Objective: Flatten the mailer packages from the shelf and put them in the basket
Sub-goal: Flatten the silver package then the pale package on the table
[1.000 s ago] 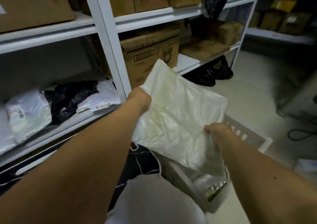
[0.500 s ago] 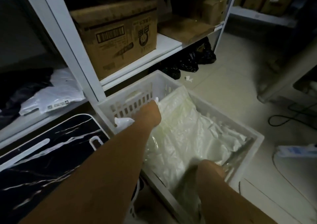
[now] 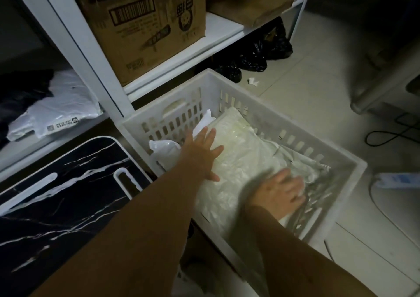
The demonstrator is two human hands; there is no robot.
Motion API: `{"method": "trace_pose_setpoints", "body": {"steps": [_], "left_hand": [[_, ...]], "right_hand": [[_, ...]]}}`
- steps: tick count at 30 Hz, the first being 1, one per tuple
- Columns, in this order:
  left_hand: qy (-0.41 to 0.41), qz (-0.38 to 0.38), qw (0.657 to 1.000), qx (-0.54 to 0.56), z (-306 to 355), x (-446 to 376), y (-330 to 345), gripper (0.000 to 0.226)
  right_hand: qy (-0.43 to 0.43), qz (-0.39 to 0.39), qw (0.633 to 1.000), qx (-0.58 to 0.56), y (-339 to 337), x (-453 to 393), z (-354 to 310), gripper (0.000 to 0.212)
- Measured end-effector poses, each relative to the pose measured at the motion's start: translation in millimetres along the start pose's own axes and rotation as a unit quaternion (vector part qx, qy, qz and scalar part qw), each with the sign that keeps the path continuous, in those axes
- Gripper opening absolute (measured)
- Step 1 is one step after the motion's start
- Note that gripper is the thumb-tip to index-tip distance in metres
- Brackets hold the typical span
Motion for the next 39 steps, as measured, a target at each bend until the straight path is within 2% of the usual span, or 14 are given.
{"method": "trace_pose_setpoints", "body": {"steps": [3,4,8,12,17,24,27,34,39], "left_hand": [[0.009,-0.057,0.998,-0.019,4.4,-0.4,4.4,0.102],[0.002,-0.079,0.997,-0.018,5.5,-0.8,7.0,0.106],[-0.053,-0.203,0.977,0.044,7.9,1.9,31.3,0.116],[-0.066,-0.285,0.949,0.119,9.7,2.6,66.8,0.127],[-0.076,-0.299,0.938,0.161,14.3,0.3,88.1,0.127],[-0.084,-0.303,0.927,0.205,14.4,0.7,100.1,0.109],[-0.087,-0.306,0.924,0.210,15.0,-0.8,97.3,0.094],[-0.082,-0.283,0.936,0.191,14.2,-3.6,96.4,0.086],[-0.051,-0.216,0.958,0.183,12.0,-1.1,74.2,0.099]], "right_hand": [[-0.214,-0.046,0.974,0.058,5.2,5.6,-36.4,0.070],[-0.235,-0.090,0.965,0.076,13.0,5.4,-40.6,0.076],[-0.178,-0.268,0.944,0.076,49.8,0.4,-35.2,0.103],[-0.143,-0.328,0.932,0.056,66.8,-6.2,-30.8,0.117],[-0.143,-0.333,0.931,0.033,89.6,-8.1,-26.5,0.123],[-0.139,-0.297,0.944,0.024,110.1,-9.3,-29.3,0.126],[-0.141,-0.294,0.945,0.026,113.7,-9.0,-30.8,0.124],[-0.132,-0.289,0.947,0.040,108.4,-8.4,-31.9,0.125],[-0.095,-0.303,0.948,0.033,85.1,-6.0,-42.0,0.119]]}}
Point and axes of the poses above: each hand's wrist, its own x-axis away from the middle knuckle, its own y-axis out of the palm, z = x × y, the point moved 7 cm from there along -x, towards the middle knuckle, and after that the axes turned 4 degrees about x, right-handed, at the moved point
